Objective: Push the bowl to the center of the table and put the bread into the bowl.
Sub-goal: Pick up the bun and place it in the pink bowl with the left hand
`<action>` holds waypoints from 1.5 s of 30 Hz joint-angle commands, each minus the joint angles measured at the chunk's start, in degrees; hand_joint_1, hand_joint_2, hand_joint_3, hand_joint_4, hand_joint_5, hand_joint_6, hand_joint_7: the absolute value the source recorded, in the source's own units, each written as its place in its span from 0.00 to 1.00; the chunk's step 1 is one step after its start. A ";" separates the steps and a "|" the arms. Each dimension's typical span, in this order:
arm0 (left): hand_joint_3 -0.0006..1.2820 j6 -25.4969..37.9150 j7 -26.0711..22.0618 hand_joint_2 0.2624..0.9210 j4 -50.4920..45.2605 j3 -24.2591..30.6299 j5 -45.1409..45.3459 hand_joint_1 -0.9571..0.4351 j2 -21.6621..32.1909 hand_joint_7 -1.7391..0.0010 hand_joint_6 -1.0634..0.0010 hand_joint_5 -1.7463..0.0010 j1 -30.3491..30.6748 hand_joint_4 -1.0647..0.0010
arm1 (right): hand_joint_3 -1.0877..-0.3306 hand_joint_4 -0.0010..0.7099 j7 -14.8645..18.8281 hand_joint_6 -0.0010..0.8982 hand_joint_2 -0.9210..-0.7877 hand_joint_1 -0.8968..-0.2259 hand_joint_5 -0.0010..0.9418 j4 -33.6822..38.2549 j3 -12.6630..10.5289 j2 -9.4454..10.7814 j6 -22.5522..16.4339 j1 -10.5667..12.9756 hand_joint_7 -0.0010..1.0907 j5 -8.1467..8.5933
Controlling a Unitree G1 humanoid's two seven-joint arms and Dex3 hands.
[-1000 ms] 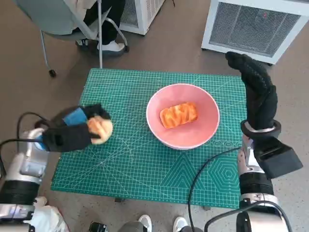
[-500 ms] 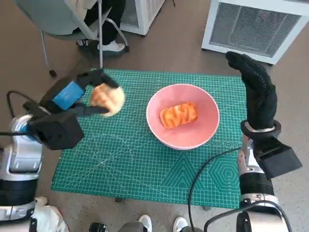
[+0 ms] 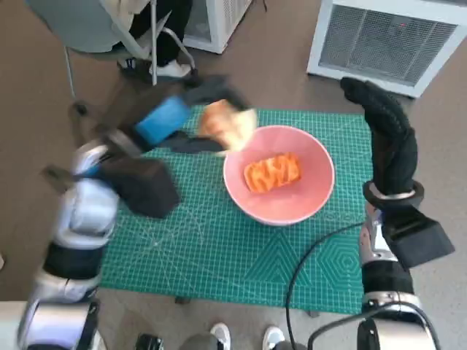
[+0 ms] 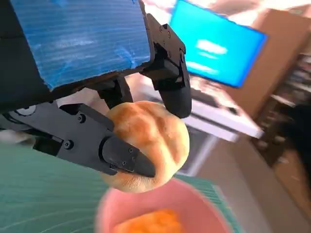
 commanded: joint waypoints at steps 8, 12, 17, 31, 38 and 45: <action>0.06 -8.31 0.23 1.00 20.29 -6.52 2.19 0.69 -7.83 0.33 0.41 0.31 -7.11 0.37 | 0.36 0.51 -0.12 0.27 0.00 0.48 0.00 -0.49 -0.38 -0.44 0.75 1.56 0.23 0.39; 0.10 -9.05 -1.05 1.00 26.32 -7.93 2.62 0.69 -9.82 0.28 0.47 0.29 -8.76 0.43 | 0.36 0.51 -0.05 0.27 0.00 0.49 0.00 -1.12 -0.56 -0.74 0.92 1.82 0.23 0.57; 0.12 -7.85 -5.15 0.95 31.15 -9.36 2.39 0.63 -11.10 0.52 0.73 0.62 -10.33 0.64 | 0.36 0.51 -0.18 0.27 0.00 0.49 0.00 -1.75 -0.79 -0.94 1.00 1.99 0.23 0.47; 0.06 -9.70 -4.45 1.00 30.24 -6.10 0.02 0.33 -11.61 0.85 0.91 1.00 -7.36 0.99 | 0.37 0.51 0.76 0.27 0.00 0.47 0.00 -3.70 -1.39 -0.85 2.40 1.53 0.23 2.54; 0.16 -10.73 -3.81 1.00 25.65 -0.28 -6.25 0.25 -11.09 0.87 0.95 1.00 -4.88 1.00 | 0.37 0.51 1.90 0.26 0.00 0.46 0.00 -4.73 -1.71 -0.43 4.03 1.06 0.22 5.25; 0.27 -15.57 -1.75 1.00 20.33 7.15 -15.51 0.25 -12.82 0.86 0.91 0.99 -0.76 0.98 | 0.38 0.51 1.54 0.28 0.00 0.45 0.00 -7.00 -1.73 0.32 6.16 0.72 0.23 6.06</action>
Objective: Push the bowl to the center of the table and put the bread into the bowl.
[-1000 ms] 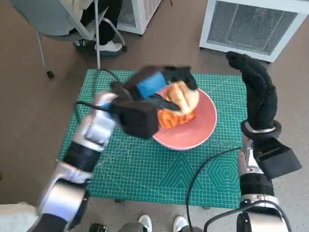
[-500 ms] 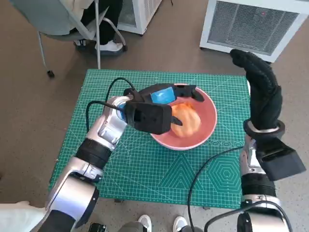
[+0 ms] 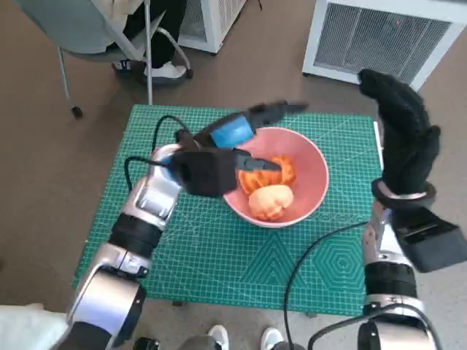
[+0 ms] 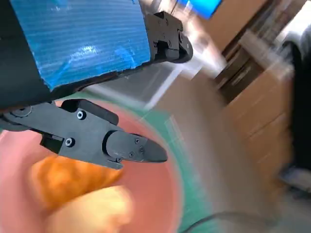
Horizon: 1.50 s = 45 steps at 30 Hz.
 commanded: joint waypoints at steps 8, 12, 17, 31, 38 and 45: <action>0.37 -7.19 6.48 1.00 -10.32 8.80 -10.99 0.29 -4.44 0.85 0.85 0.97 7.02 0.86 | 0.38 0.52 -0.96 0.30 0.00 0.46 0.01 -4.41 0.43 1.19 4.29 -0.30 0.23 -0.22; 0.41 -7.88 8.52 1.00 -13.71 9.54 -11.55 0.31 -5.45 0.78 0.89 0.99 8.88 0.82 | 0.37 0.53 -1.38 0.30 0.00 0.46 0.01 -6.76 0.75 1.21 5.91 -0.32 0.23 -0.73; 0.44 -6.16 9.59 1.00 -18.28 9.72 -12.76 0.32 -6.14 0.68 0.98 0.99 11.11 0.80 | 0.37 0.52 -1.71 0.31 0.00 0.46 0.00 -9.30 1.06 1.15 7.39 -0.21 0.23 -1.51; 0.47 -3.79 9.64 1.00 -25.79 10.11 -16.09 0.31 -6.85 0.64 1.00 1.00 14.95 0.82 | 0.36 0.52 -1.91 0.31 0.00 0.46 0.00 -12.11 1.72 0.98 9.36 -0.63 0.23 -2.56; 0.44 -4.54 10.12 1.00 -26.22 10.78 -16.99 0.30 -7.48 0.63 1.00 1.00 15.59 0.82 | 0.37 0.52 -1.61 0.31 0.00 0.46 0.00 -13.36 2.13 1.06 10.55 -0.48 0.23 -2.30; 0.41 -4.77 10.01 1.00 -26.14 11.17 -18.24 0.31 -8.58 0.62 1.00 1.00 15.97 0.81 | 0.38 0.53 -1.16 0.31 0.00 0.46 0.01 -14.10 2.37 1.01 11.41 -0.20 0.23 -1.88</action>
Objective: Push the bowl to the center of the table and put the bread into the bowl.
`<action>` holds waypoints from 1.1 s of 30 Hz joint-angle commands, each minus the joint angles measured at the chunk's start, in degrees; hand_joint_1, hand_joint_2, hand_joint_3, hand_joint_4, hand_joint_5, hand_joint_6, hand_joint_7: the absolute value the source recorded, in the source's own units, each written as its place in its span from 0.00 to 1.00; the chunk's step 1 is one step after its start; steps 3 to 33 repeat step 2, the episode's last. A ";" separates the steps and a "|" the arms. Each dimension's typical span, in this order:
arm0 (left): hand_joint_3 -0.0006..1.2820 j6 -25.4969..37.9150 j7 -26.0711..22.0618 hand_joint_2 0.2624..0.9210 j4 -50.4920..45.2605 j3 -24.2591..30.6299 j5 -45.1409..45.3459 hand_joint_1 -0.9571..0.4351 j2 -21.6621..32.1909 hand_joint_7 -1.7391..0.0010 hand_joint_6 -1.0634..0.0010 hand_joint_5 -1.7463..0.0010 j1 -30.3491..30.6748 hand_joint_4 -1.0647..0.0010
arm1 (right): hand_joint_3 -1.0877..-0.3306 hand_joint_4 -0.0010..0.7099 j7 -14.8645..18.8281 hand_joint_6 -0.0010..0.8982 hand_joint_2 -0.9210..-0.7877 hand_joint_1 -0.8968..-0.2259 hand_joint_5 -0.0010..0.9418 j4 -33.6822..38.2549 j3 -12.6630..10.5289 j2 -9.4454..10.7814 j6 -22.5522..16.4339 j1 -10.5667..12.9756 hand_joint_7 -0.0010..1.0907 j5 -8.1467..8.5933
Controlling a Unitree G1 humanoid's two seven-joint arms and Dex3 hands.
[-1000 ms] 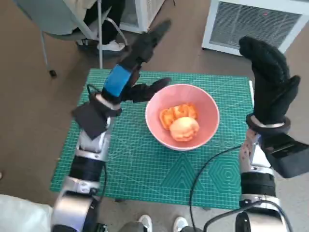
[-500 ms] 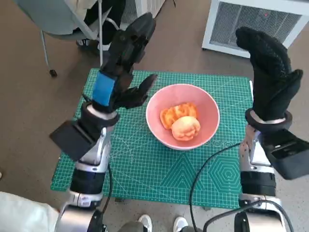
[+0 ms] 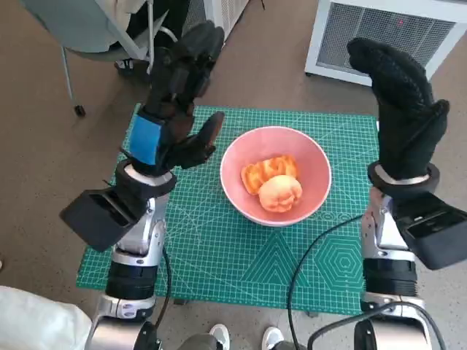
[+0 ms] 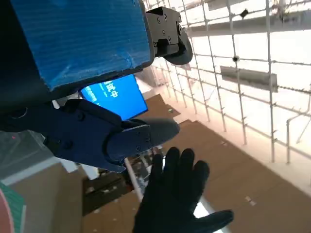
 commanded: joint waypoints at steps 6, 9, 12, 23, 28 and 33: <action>0.40 -0.84 0.42 1.00 -0.86 0.32 -0.82 0.31 -1.07 0.61 1.00 1.00 1.15 0.81 | 0.38 0.53 0.67 0.31 0.00 0.46 0.01 -0.79 0.28 0.00 1.22 0.51 0.23 0.69; 0.40 -0.84 0.42 1.00 -0.86 0.32 -0.82 0.31 -1.07 0.61 1.00 1.00 1.15 0.81 | 0.38 0.53 0.67 0.31 0.00 0.46 0.01 -0.79 0.28 0.00 1.22 0.51 0.23 0.69; 0.40 -0.84 0.42 1.00 -0.86 0.32 -0.82 0.31 -1.07 0.61 1.00 1.00 1.15 0.81 | 0.38 0.53 0.67 0.31 0.00 0.46 0.01 -0.79 0.28 0.00 1.22 0.51 0.23 0.69; 0.40 -0.84 0.42 1.00 -0.86 0.32 -0.82 0.31 -1.07 0.61 1.00 1.00 1.15 0.81 | 0.38 0.53 0.67 0.31 0.00 0.46 0.01 -0.79 0.28 0.00 1.22 0.51 0.23 0.69; 0.40 -0.84 0.42 1.00 -0.86 0.32 -0.82 0.31 -1.07 0.61 1.00 1.00 1.15 0.81 | 0.38 0.53 0.67 0.31 0.00 0.46 0.01 -0.79 0.28 0.00 1.22 0.51 0.23 0.69; 0.40 -0.84 0.42 1.00 -0.86 0.32 -0.82 0.31 -1.07 0.61 1.00 1.00 1.15 0.81 | 0.38 0.53 0.67 0.31 0.00 0.46 0.01 -0.79 0.28 0.00 1.22 0.51 0.23 0.69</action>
